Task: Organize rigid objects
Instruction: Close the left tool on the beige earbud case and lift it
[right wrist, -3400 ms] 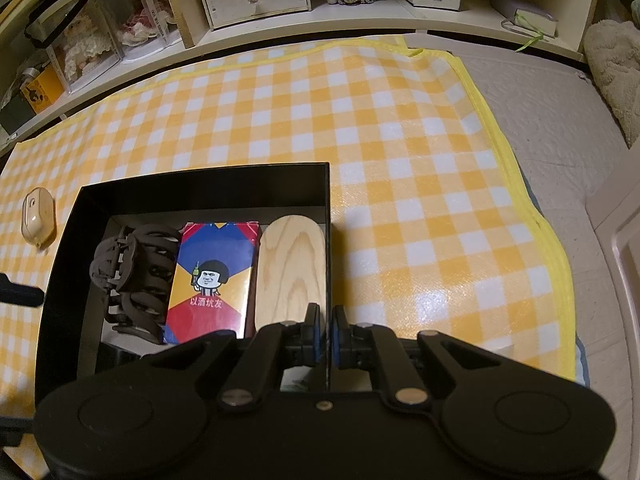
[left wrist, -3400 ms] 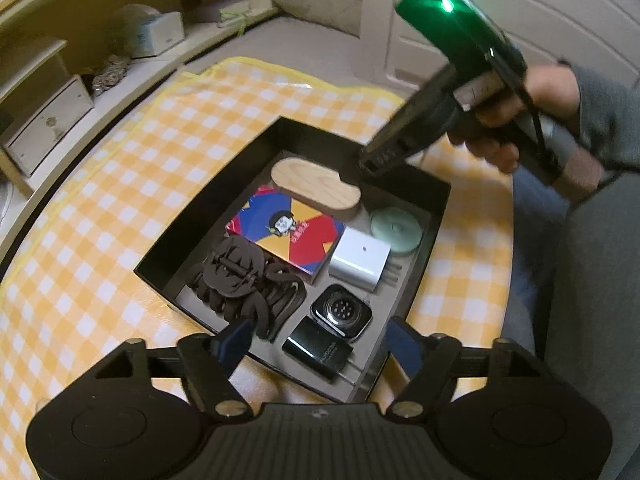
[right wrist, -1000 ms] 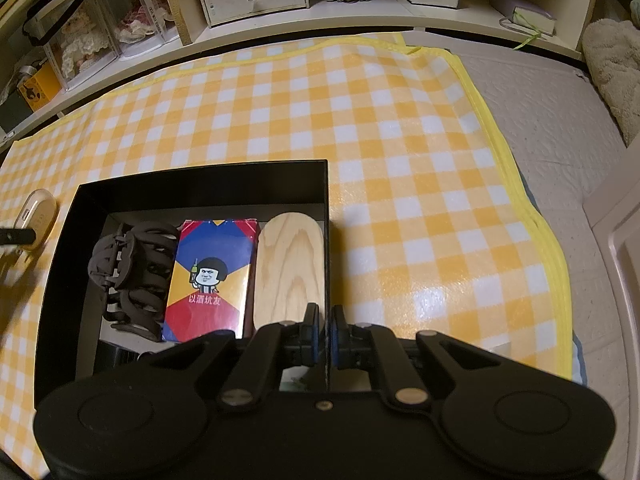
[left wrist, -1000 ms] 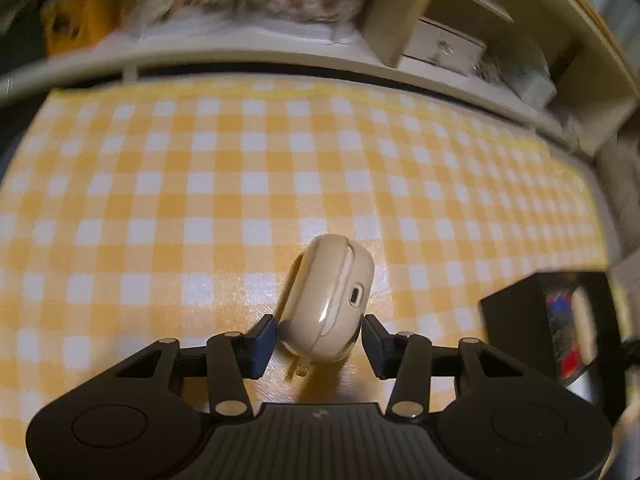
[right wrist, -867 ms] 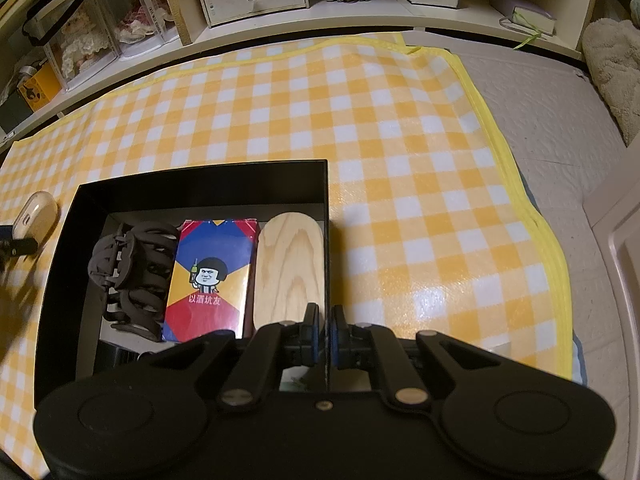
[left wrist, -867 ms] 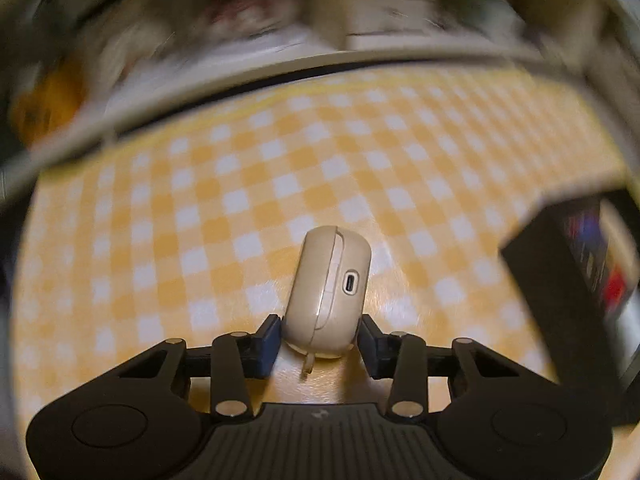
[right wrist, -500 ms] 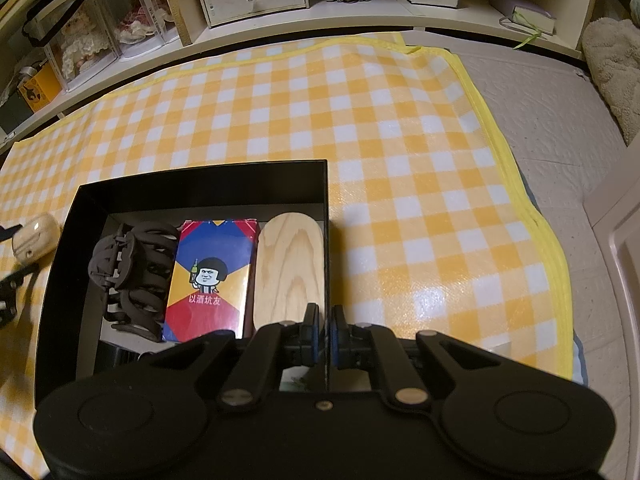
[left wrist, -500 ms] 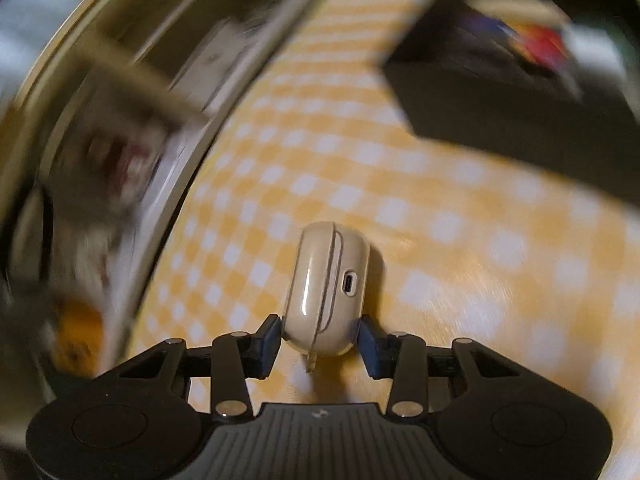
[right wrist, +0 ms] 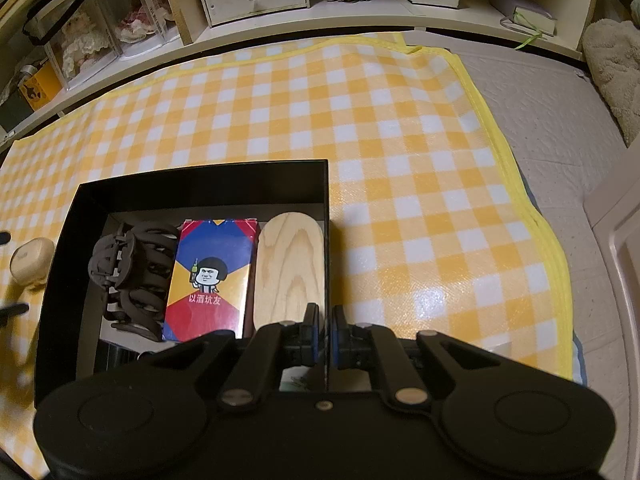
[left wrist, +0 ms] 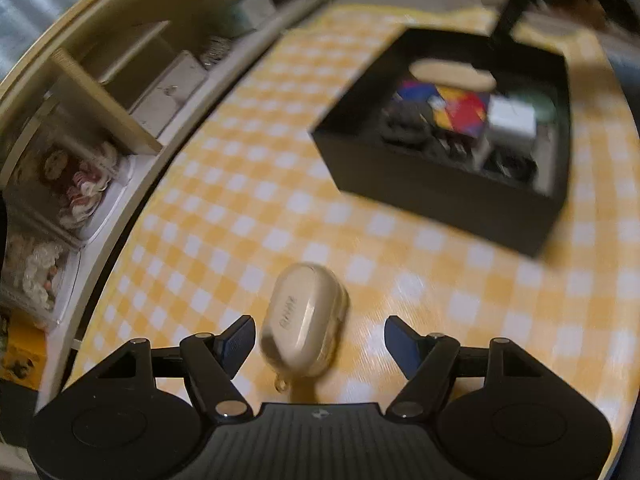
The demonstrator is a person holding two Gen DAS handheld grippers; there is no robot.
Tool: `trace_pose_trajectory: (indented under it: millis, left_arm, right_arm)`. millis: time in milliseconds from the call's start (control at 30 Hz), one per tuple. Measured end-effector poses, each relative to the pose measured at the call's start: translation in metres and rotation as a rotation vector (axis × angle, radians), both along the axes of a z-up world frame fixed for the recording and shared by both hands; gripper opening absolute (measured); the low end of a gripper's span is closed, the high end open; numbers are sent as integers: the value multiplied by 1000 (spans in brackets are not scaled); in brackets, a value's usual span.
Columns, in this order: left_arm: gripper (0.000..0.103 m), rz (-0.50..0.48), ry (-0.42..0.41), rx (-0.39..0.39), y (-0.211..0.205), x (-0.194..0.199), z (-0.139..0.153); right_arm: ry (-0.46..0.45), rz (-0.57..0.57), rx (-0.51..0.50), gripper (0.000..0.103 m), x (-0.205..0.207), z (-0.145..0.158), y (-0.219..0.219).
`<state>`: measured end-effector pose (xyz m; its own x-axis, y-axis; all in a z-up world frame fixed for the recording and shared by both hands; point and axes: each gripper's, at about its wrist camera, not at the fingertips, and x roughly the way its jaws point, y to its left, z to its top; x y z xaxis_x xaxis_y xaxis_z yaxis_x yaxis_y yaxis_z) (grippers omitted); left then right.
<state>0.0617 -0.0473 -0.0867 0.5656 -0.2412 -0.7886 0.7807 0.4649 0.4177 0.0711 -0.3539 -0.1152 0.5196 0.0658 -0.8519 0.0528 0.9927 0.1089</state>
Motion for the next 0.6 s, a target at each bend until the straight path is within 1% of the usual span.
trace_pose_trajectory:
  millis: [133, 233, 300, 367, 400, 433, 467, 500, 600]
  left_arm:
    - [70, 39, 43, -57, -1, 18, -1]
    - [70, 81, 98, -99, 4, 37, -5]
    - [70, 133, 161, -143, 11, 53, -9]
    - [69, 195, 257, -201, 19, 67, -12]
    - [66, 235, 306, -222, 23, 72, -15]
    - [59, 271, 359, -238, 26, 76, -17]
    - [59, 297, 390, -247, 27, 77, -17]
    - [59, 311, 401, -253, 28, 76, -16]
    - [55, 345, 485, -275, 31, 71, -11]
  right_arm:
    - [1, 1, -3, 8, -1, 1, 3]
    - [1, 2, -4, 8, -1, 1, 3]
    - [1, 2, -4, 8, -1, 1, 3]
    - [1, 2, -4, 8, -1, 1, 3]
    - [1, 1, -4, 8, -2, 1, 2]
    - [1, 1, -2, 8, -1, 1, 3]
    - [1, 1, -2, 8, -1, 1, 3]
    - [1, 1, -1, 8, -1, 1, 3]
    - [1, 4, -6, 8, -1, 1, 3]
